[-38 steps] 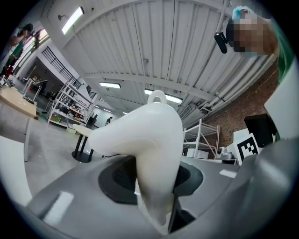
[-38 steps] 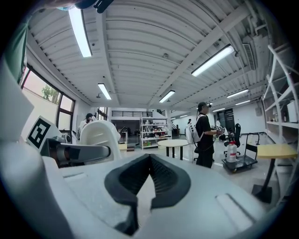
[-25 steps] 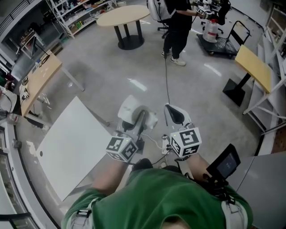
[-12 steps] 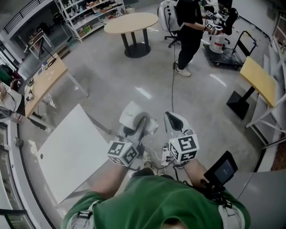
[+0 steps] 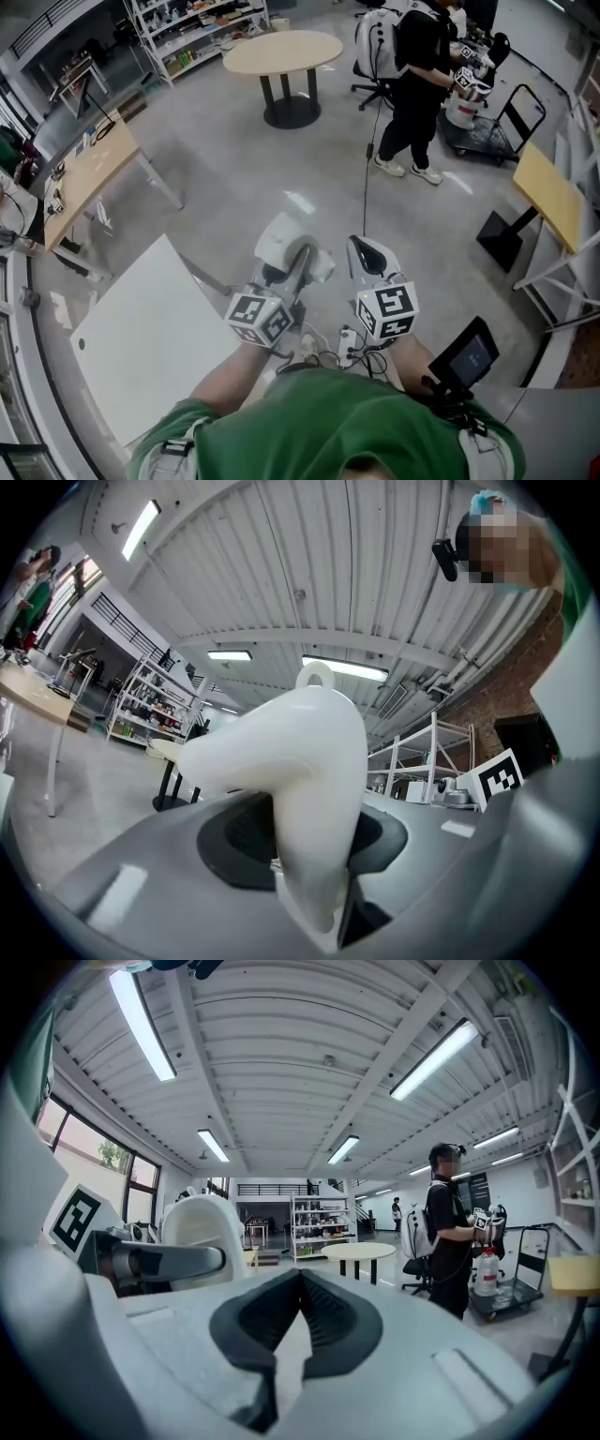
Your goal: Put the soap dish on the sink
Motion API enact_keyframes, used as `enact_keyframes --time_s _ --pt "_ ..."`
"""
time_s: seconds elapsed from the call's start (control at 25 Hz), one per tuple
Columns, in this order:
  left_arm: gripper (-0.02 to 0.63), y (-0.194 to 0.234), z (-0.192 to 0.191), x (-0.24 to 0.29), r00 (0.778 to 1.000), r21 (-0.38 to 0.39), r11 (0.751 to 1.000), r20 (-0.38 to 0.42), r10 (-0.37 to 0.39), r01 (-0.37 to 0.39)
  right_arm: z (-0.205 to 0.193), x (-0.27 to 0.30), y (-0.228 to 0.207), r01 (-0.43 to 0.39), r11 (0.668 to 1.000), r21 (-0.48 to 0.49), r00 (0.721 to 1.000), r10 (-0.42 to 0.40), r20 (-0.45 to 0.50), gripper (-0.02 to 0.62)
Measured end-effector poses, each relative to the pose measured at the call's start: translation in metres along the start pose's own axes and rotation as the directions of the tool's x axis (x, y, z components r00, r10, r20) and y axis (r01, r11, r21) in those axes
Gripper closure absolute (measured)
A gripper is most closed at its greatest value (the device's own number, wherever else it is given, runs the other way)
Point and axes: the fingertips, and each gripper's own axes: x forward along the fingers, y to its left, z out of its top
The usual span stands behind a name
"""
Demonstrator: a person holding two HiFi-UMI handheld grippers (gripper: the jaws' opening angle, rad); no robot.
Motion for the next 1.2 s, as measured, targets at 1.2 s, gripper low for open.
enact_keyframes --time_s 1.2 --pt "0.456 0.167 0.054 0.056 0.996 -0.072 0.997 0.076 0.042 -0.036 0.027 0.192 0.016 -0.029 0.999 -0.044 0.999 0.028 -0.029 0.593"
